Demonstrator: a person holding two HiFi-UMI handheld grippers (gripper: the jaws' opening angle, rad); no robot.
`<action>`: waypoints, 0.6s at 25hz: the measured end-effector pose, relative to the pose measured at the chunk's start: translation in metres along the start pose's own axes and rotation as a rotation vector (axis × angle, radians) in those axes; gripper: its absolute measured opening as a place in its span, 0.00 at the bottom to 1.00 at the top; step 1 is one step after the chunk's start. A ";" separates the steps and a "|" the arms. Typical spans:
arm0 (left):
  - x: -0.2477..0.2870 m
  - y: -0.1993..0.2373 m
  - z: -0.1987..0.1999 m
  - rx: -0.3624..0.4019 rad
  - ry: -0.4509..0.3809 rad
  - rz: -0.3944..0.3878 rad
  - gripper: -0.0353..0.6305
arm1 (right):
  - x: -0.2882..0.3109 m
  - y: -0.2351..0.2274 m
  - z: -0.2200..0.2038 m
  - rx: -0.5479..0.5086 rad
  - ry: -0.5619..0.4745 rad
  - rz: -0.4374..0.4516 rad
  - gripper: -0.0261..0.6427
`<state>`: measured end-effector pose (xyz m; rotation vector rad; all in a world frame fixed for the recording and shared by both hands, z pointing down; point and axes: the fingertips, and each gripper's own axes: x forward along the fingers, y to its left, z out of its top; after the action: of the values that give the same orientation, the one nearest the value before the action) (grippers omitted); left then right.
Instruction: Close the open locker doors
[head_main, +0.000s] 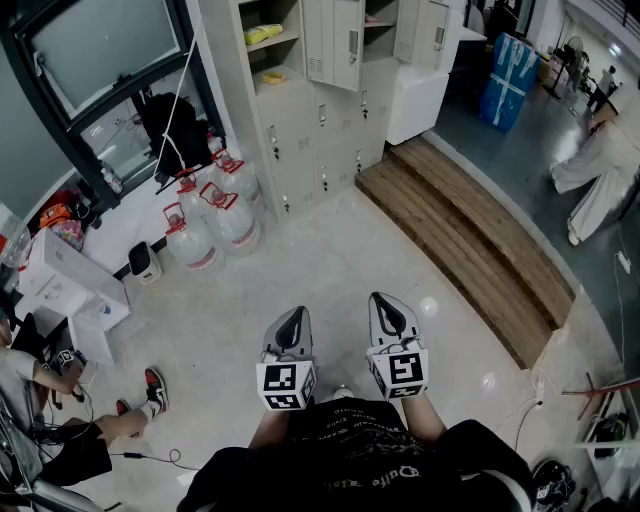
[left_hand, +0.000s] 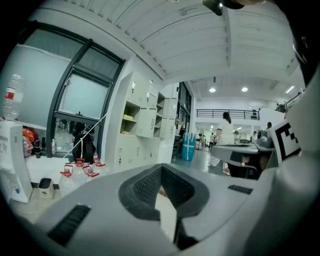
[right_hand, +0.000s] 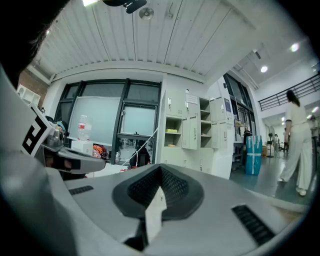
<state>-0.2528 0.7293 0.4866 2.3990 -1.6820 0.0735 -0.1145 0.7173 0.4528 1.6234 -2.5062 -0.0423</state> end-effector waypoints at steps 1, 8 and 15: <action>-0.001 -0.001 0.000 0.000 0.000 0.000 0.06 | -0.001 0.000 -0.001 -0.002 0.001 0.002 0.04; -0.004 -0.010 0.002 -0.009 -0.008 0.010 0.06 | -0.009 -0.002 -0.002 -0.008 0.006 0.015 0.04; -0.005 -0.019 -0.009 -0.005 -0.001 0.038 0.06 | -0.018 -0.008 -0.011 0.041 -0.001 0.030 0.05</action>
<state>-0.2360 0.7415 0.4915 2.3643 -1.7260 0.0733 -0.0982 0.7309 0.4607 1.6003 -2.5485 0.0124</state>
